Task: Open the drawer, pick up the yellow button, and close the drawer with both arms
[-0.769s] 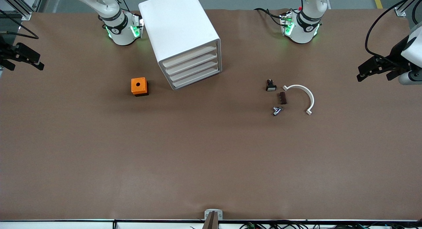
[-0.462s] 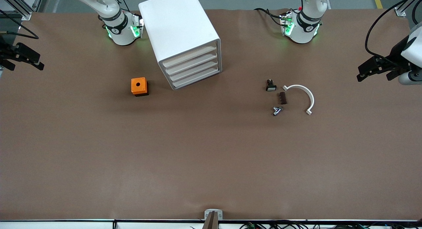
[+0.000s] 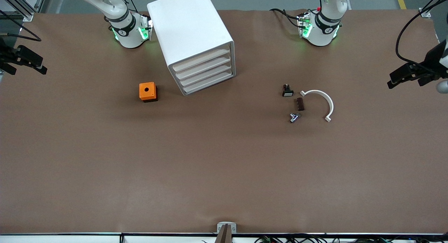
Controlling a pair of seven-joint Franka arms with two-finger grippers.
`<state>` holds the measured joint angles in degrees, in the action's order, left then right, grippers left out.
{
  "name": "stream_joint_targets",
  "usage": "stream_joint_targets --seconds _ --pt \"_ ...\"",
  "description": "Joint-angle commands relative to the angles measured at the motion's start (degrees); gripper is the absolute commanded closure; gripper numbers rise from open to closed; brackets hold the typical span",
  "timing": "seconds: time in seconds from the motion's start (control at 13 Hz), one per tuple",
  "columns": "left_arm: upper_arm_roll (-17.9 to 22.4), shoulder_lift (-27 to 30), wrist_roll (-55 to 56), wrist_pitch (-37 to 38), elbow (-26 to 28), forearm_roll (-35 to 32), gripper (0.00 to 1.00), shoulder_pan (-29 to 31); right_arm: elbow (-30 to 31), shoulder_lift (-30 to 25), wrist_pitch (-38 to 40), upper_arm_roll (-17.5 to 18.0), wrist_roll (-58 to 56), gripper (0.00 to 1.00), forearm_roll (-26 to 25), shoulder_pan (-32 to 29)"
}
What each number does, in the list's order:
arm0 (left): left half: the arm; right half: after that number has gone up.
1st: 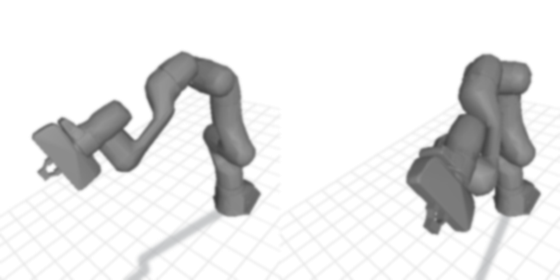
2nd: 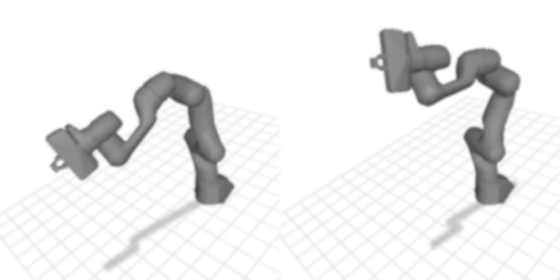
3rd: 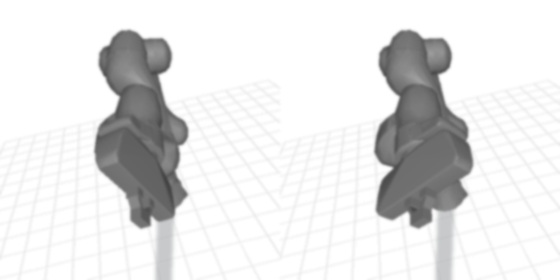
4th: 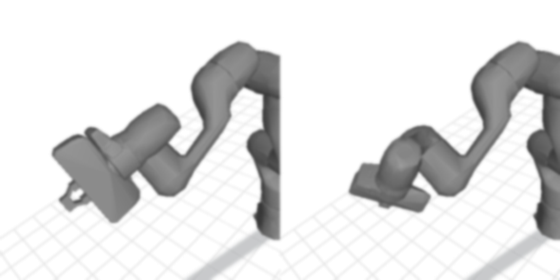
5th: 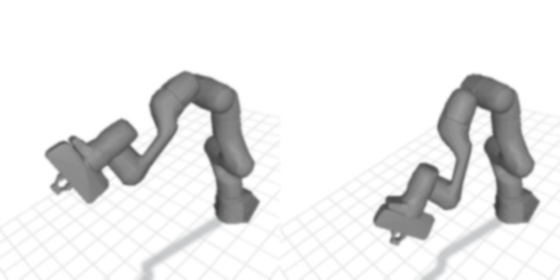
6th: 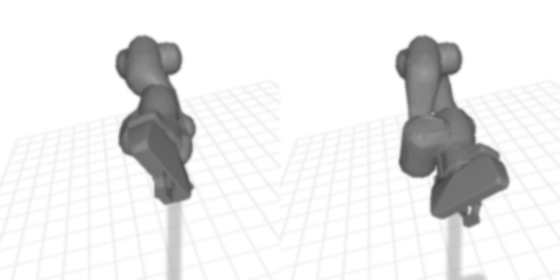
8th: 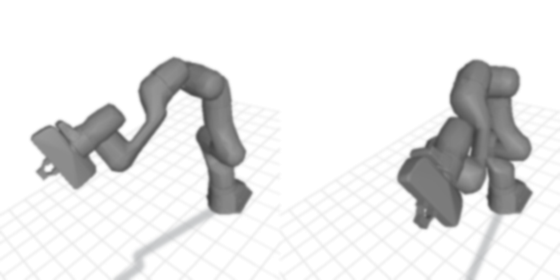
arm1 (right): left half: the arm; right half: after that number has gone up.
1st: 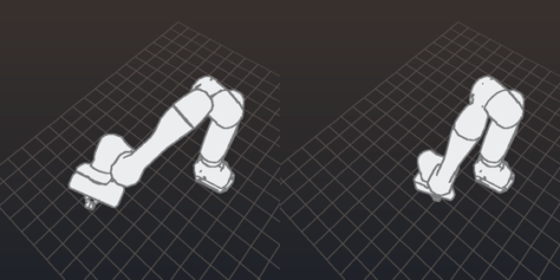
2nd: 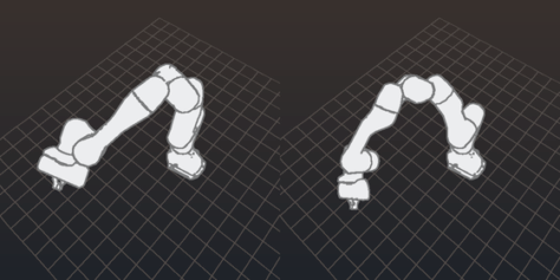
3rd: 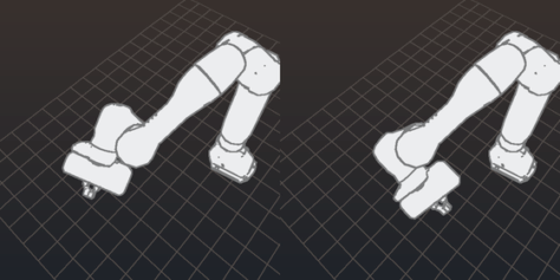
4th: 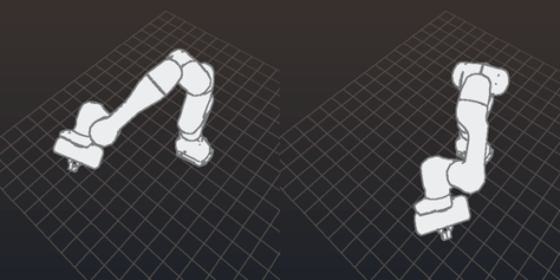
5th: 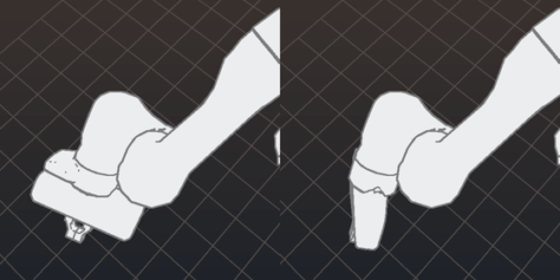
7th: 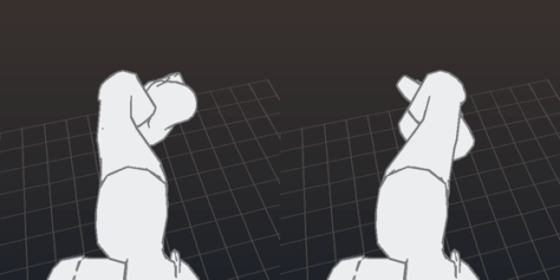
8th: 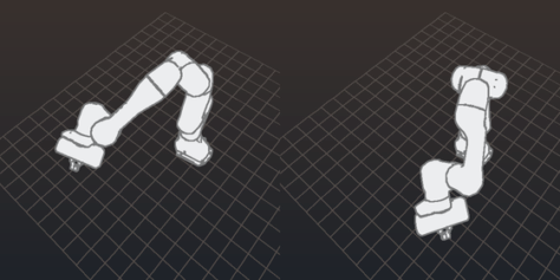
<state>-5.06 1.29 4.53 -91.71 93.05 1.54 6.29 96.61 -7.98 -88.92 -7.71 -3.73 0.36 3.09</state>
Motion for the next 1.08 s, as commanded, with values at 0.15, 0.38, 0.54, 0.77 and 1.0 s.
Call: stream_joint_targets --seconds 0.15,0.38,0.54,0.77,1.0 --pt "-0.30 -4.53 -0.40 0.92 -1.29 0.57 0.00 2.94 0.86 -1.33 -0.02 -0.12 0.13 0.00 0.08 -0.01" --pt "-0.65 -9.80 0.65 1.01 -1.20 0.39 0.00 2.24 0.69 -1.33 -0.02 -0.12 0.30 0.00 -0.09 -0.01" --pt "-1.35 -14.01 1.96 1.10 -0.94 0.48 0.00 1.37 0.16 -1.25 0.50 -0.12 0.13 0.00 -0.36 0.08" --pt "-1.88 -19.29 9.06 3.47 -1.02 0.74 0.00 -1.97 0.07 -1.25 0.59 -0.12 0.48 0.00 -0.44 0.17" --pt "-1.88 -22.28 15.22 3.47 -1.11 0.83 0.00 -4.96 -0.10 -1.16 0.51 -0.12 0.48 0.00 -0.53 0.08"
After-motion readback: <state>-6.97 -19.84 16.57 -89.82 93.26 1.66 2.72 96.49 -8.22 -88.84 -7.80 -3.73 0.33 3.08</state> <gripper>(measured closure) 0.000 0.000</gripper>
